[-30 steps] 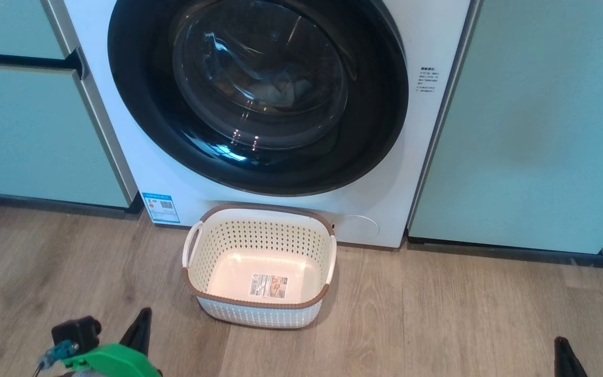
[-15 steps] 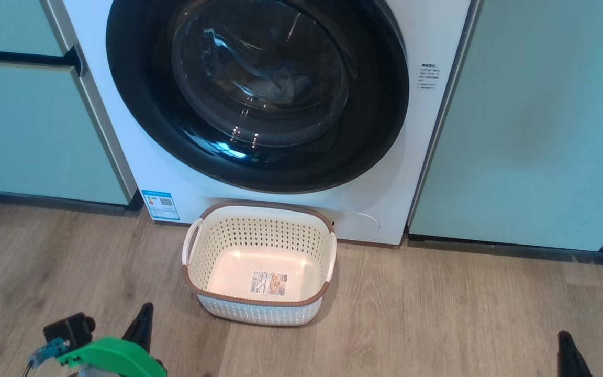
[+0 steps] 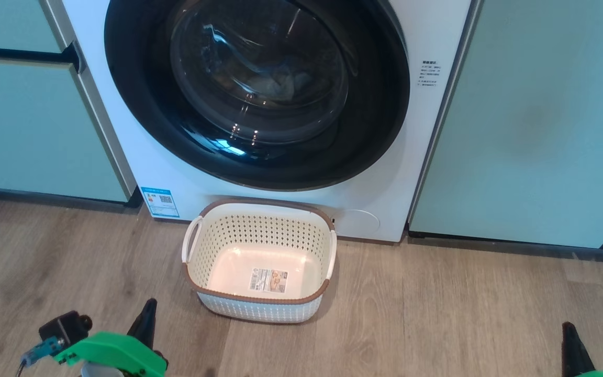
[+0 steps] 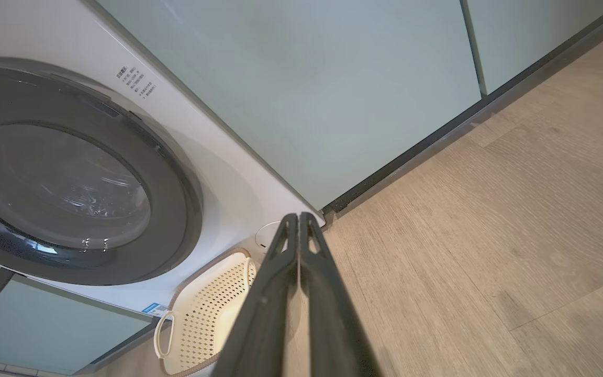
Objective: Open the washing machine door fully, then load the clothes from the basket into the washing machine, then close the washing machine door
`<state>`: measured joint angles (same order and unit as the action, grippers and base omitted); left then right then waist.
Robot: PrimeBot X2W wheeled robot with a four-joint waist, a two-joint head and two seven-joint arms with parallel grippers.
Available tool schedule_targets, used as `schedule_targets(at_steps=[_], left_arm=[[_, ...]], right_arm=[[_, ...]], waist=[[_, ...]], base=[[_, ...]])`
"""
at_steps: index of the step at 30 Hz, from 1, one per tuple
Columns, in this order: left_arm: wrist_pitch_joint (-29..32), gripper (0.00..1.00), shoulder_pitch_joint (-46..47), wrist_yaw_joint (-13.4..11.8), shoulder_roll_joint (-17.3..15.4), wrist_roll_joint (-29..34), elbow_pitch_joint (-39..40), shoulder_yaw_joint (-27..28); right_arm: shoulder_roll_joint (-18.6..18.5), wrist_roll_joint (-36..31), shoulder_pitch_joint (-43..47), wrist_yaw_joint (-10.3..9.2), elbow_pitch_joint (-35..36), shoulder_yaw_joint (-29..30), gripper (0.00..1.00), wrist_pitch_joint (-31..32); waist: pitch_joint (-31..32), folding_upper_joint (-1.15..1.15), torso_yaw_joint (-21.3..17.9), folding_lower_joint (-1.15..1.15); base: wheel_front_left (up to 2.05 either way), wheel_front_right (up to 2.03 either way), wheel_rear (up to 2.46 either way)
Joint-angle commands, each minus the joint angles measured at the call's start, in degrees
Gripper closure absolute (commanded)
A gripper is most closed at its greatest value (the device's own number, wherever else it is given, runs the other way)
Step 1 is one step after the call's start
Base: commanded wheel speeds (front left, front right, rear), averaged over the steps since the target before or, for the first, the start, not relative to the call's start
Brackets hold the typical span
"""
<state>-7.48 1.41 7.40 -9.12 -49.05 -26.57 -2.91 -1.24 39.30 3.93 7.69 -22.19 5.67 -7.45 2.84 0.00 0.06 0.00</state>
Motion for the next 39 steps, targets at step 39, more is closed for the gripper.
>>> schedule_targets(at_steps=[39], left_arm=[[6.5,1.00,4.0,0.1,2.5,-20.1,6.9,5.1]], right_arm=[[-1.1,24.7,-6.5,-0.13,4.9,0.4,1.00,6.4]], waist=[[-1.4,0.00,0.0,0.00]], base=[[0.00,0.00,0.00]])
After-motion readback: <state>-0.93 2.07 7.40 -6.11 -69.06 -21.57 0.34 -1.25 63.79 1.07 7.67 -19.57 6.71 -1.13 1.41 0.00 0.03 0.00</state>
